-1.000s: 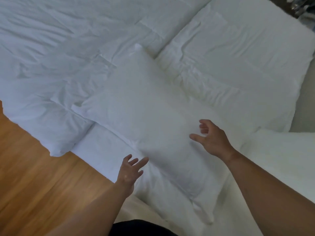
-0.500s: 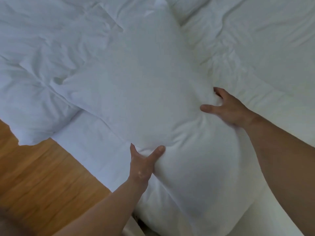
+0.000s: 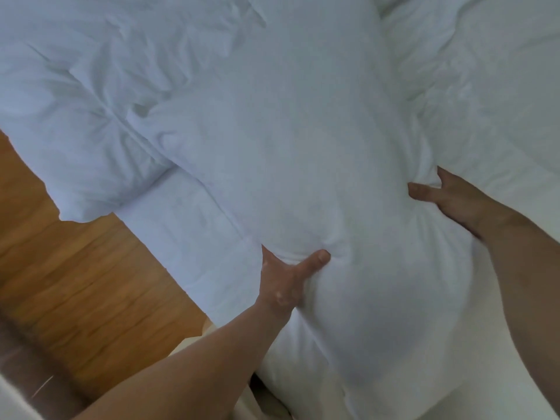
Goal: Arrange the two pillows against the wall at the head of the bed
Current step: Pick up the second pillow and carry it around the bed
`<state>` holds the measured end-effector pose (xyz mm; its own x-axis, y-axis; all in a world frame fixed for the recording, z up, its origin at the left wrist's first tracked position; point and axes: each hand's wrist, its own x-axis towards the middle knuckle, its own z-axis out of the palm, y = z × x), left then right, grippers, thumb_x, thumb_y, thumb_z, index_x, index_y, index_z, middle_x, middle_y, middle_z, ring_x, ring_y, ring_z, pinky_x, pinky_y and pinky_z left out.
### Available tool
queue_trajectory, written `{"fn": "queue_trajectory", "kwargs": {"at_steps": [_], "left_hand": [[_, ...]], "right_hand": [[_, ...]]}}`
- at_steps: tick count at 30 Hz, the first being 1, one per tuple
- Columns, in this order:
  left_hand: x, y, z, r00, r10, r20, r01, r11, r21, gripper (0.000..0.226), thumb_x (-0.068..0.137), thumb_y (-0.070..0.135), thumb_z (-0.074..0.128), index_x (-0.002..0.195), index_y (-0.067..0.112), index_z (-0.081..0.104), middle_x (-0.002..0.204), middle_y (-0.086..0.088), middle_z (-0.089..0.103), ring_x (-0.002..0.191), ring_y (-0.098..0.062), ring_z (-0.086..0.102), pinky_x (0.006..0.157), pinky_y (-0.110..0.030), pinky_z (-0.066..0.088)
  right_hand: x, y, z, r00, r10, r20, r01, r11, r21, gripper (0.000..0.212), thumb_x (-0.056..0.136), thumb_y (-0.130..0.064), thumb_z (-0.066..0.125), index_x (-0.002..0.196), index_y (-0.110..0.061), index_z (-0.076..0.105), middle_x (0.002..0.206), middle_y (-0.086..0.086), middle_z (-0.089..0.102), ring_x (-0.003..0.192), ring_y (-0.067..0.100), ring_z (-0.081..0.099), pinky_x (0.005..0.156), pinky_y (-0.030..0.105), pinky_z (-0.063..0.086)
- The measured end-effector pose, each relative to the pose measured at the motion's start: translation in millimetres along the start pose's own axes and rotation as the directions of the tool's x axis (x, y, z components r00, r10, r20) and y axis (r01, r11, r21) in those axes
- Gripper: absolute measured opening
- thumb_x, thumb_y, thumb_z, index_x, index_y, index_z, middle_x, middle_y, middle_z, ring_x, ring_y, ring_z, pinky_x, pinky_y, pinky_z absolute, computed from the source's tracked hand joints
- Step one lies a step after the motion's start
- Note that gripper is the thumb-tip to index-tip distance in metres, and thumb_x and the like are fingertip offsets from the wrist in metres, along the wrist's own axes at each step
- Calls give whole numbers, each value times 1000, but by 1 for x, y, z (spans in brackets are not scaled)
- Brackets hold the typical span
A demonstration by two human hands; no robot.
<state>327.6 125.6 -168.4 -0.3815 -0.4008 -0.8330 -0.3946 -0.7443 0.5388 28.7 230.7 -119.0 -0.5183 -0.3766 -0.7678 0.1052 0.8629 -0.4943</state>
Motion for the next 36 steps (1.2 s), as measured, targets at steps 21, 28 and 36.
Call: {"fn": "queue_trajectory", "kwargs": {"at_steps": [21,28,36], "left_hand": [[-219,189,-158,876,476,76,-482,860,166,67,64,39,95,123,31,65,107,15,78,94,-6,75,75,-23,56],[-298,223,-274,870,475,133,-493,835,243,50,68,32,92,113,32,70,102,12,82,94,-15,79,83,-35,59],[-294,201,-415,924,359,134,-383,887,259,81,59,49,95,131,30,65,120,4,79,109,-24,76,104,-51,53]], "right_hand": [[-288,-118,119,932,-269,-242,353,822,447,74,56,-41,96,124,-26,71,109,-8,80,98,13,77,88,33,57],[-359,-162,206,960,-266,-93,271,783,559,51,70,-35,91,115,-15,76,101,2,82,90,21,79,86,39,58],[-372,-214,309,950,-310,-26,277,804,526,36,80,-29,83,113,-18,74,94,1,82,79,17,79,72,35,56]]}}
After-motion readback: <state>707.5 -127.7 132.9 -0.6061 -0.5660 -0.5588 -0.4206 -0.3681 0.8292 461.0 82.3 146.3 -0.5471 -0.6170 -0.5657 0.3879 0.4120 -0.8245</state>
